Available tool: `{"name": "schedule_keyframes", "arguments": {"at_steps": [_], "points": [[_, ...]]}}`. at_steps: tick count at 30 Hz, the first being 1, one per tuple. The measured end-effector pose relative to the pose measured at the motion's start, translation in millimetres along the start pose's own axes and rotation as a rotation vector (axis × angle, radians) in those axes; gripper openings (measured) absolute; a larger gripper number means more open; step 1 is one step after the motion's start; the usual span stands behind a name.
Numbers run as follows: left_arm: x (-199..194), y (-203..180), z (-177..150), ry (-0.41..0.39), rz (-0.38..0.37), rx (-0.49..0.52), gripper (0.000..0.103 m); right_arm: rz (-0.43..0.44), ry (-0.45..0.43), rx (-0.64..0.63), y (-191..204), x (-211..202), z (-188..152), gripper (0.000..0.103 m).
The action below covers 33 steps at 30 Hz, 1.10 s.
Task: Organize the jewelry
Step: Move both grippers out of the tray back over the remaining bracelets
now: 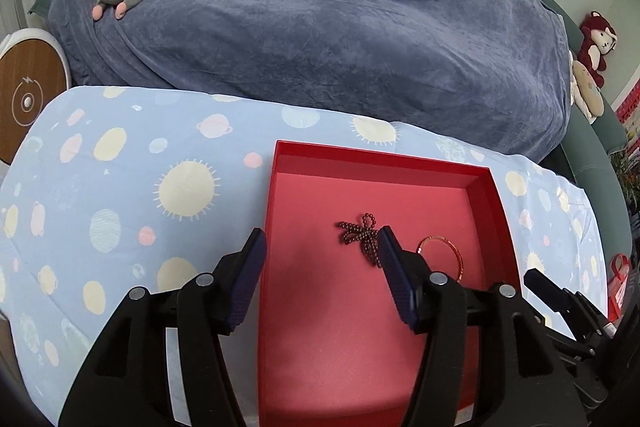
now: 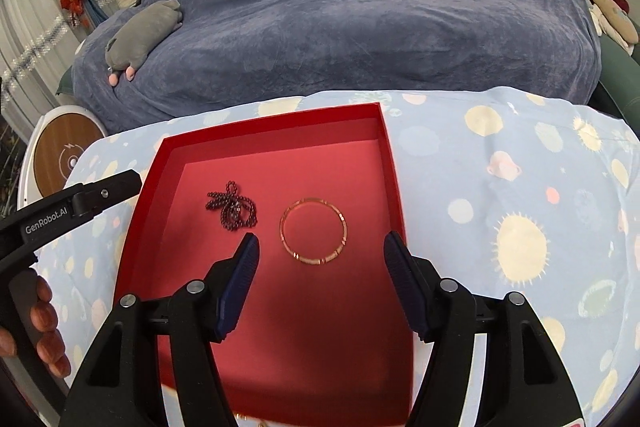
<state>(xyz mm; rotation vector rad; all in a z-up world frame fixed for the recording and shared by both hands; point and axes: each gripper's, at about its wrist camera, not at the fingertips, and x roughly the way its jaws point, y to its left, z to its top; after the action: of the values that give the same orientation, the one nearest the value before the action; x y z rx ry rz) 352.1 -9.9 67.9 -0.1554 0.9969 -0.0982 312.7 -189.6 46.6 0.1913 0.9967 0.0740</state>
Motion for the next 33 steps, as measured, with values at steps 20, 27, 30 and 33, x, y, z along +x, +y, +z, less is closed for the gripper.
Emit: {"name": "schedule_keyframes", "arguments": {"at_steps": [20, 27, 30, 33], "points": [[-86, 14, -139, 0.040, -0.001, 0.014, 0.055, -0.042, -0.004, 0.021, -11, -113, -132, 0.062], [-85, 23, -208, 0.115, 0.014, -0.011, 0.055, -0.054, 0.043, 0.046, -12, -124, -193, 0.062], [-82, 24, -228, 0.127, 0.037, -0.004, 0.055, -0.054, 0.065, 0.063, -14, -125, -213, 0.062], [-79, 24, -241, 0.128, 0.058, 0.018, 0.052, -0.055, 0.087, 0.074, -15, -125, -226, 0.062]]}}
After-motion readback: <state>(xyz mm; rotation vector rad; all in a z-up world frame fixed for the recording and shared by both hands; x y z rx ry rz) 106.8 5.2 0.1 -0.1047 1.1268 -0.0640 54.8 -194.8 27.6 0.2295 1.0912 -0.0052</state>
